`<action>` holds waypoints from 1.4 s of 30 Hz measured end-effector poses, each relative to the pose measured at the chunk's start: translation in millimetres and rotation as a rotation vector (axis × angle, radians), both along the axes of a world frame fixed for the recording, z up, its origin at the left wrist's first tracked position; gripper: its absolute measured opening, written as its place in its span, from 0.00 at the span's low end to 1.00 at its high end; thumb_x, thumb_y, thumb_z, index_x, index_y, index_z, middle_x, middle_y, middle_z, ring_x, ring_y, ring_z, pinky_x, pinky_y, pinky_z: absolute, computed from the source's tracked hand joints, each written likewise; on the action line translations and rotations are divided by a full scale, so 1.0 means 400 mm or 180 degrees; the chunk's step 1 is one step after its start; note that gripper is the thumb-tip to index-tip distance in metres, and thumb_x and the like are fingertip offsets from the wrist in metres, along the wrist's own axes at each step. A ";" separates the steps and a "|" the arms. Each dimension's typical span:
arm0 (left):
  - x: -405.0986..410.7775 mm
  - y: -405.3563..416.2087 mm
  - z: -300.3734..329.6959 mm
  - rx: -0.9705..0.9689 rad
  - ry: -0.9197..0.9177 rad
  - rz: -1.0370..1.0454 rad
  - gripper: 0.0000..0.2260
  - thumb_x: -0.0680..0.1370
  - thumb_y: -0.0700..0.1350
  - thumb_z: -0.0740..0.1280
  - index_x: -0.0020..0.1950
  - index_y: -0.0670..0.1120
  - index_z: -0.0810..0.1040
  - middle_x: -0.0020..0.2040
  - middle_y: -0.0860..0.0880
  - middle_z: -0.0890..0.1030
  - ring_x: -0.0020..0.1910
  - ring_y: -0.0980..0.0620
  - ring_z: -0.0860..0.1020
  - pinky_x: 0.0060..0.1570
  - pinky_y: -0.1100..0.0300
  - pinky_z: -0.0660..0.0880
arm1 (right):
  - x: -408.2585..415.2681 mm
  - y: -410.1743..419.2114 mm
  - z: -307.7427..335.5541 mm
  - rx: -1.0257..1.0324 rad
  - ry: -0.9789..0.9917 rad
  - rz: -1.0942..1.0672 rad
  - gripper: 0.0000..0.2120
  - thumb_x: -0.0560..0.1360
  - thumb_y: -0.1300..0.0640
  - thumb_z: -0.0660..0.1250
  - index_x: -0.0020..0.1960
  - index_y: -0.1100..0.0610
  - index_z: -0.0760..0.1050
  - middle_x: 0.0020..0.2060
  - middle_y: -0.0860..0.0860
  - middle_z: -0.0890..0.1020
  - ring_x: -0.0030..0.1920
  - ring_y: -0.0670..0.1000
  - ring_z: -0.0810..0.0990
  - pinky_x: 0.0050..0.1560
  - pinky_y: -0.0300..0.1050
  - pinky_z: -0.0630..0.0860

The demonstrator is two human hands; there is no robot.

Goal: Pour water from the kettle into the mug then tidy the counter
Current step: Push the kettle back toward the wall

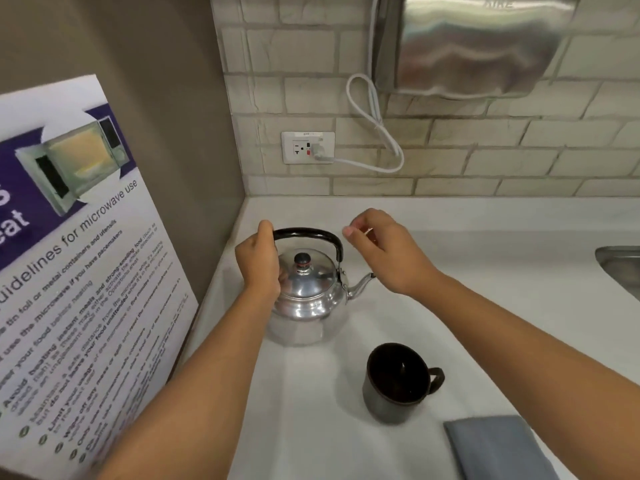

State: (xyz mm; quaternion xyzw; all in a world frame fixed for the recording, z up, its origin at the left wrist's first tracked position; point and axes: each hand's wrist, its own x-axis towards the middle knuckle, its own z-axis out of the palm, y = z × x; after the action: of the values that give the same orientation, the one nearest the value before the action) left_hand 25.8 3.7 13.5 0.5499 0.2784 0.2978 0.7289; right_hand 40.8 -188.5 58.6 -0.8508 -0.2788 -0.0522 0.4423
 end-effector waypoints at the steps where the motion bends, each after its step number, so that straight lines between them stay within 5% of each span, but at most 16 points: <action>1: 0.008 0.002 -0.012 -0.0023 0.0060 -0.0007 0.18 0.71 0.45 0.63 0.24 0.49 0.59 0.21 0.53 0.60 0.19 0.54 0.57 0.20 0.66 0.57 | 0.018 0.028 -0.009 -0.0135 -0.0094 0.0104 0.15 0.78 0.45 0.60 0.55 0.56 0.75 0.49 0.50 0.77 0.44 0.44 0.76 0.45 0.33 0.70; 4: 0.026 0.007 -0.049 -0.0009 0.0133 -0.0002 0.19 0.72 0.46 0.63 0.23 0.49 0.61 0.20 0.54 0.61 0.17 0.55 0.59 0.19 0.66 0.58 | 0.066 0.087 -0.050 -0.0687 -0.0401 0.0245 0.22 0.78 0.42 0.57 0.62 0.57 0.72 0.54 0.53 0.76 0.50 0.52 0.76 0.50 0.46 0.73; 10: 0.041 0.033 -0.084 0.0222 0.0259 0.0010 0.20 0.72 0.56 0.65 0.27 0.49 0.61 0.22 0.54 0.62 0.21 0.54 0.61 0.24 0.61 0.61 | 0.128 0.130 -0.131 -0.1150 -0.0835 0.0421 0.19 0.81 0.45 0.51 0.50 0.59 0.71 0.39 0.51 0.74 0.39 0.58 0.76 0.37 0.49 0.70; 15: 0.054 0.074 -0.121 0.1931 0.0591 0.0032 0.34 0.72 0.76 0.49 0.30 0.46 0.72 0.26 0.53 0.76 0.29 0.59 0.74 0.30 0.61 0.66 | 0.166 0.138 -0.153 -0.1280 -0.1121 0.0192 0.20 0.80 0.43 0.49 0.46 0.58 0.70 0.31 0.49 0.72 0.31 0.56 0.72 0.31 0.47 0.67; 20: 0.096 0.140 -0.123 0.3009 0.0966 -0.0244 0.34 0.71 0.77 0.48 0.33 0.47 0.71 0.27 0.49 0.76 0.31 0.48 0.75 0.32 0.54 0.69 | 0.212 0.155 -0.166 -0.1478 -0.0872 -0.0003 0.20 0.80 0.40 0.47 0.42 0.54 0.65 0.29 0.51 0.73 0.32 0.58 0.74 0.32 0.47 0.67; 29: 0.141 0.156 -0.125 0.3329 0.1843 -0.0904 0.38 0.72 0.76 0.51 0.33 0.41 0.75 0.30 0.46 0.80 0.31 0.46 0.78 0.33 0.54 0.73 | 0.257 0.168 -0.198 -0.1793 -0.0186 0.0039 0.19 0.80 0.40 0.45 0.46 0.53 0.65 0.32 0.50 0.73 0.36 0.57 0.75 0.34 0.48 0.68; 34: 0.160 0.157 -0.123 0.3430 0.2539 -0.1289 0.31 0.73 0.74 0.54 0.28 0.46 0.65 0.26 0.49 0.72 0.28 0.48 0.73 0.29 0.58 0.64 | 0.280 0.176 -0.206 -0.2152 0.0245 0.0232 0.21 0.81 0.42 0.45 0.43 0.54 0.68 0.36 0.51 0.75 0.42 0.56 0.75 0.41 0.49 0.70; 42: 0.151 0.140 -0.118 0.3786 0.2734 -0.1101 0.31 0.75 0.72 0.50 0.37 0.47 0.74 0.36 0.47 0.79 0.34 0.48 0.76 0.29 0.57 0.64 | 0.279 0.180 -0.206 -0.2230 0.0381 0.0269 0.19 0.81 0.43 0.47 0.40 0.52 0.67 0.37 0.49 0.75 0.43 0.55 0.74 0.42 0.49 0.69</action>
State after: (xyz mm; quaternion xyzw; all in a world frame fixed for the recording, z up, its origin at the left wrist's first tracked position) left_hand 86.2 59.5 -33.9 0.9545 0.2401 0.0387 0.1728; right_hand 152.3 -116.5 -23.7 -0.9401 -0.2883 0.1149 0.1411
